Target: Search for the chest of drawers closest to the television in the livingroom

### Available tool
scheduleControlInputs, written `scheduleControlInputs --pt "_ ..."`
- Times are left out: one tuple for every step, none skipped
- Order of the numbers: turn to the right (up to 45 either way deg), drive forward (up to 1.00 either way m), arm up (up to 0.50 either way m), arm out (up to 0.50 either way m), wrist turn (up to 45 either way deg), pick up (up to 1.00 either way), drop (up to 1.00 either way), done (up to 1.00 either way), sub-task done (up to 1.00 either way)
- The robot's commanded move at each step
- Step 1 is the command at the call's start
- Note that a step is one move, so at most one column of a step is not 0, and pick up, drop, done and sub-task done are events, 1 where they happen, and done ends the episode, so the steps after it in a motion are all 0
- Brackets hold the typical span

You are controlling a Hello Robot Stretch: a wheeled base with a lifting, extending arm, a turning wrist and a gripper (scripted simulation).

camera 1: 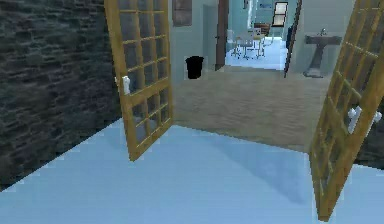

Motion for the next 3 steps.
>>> scheduleControlInputs --pt "45.0 0.0 0.0 0.0 0.0 0.0 0.0 0.0 0.0" --pt "18.0 0.0 0.0 0.0 0.0 0.0 0.0 0.0 0.0" --pt "0.0 0.1 0.0 0.0 0.0 0.0 0.0 0.0 0.0"
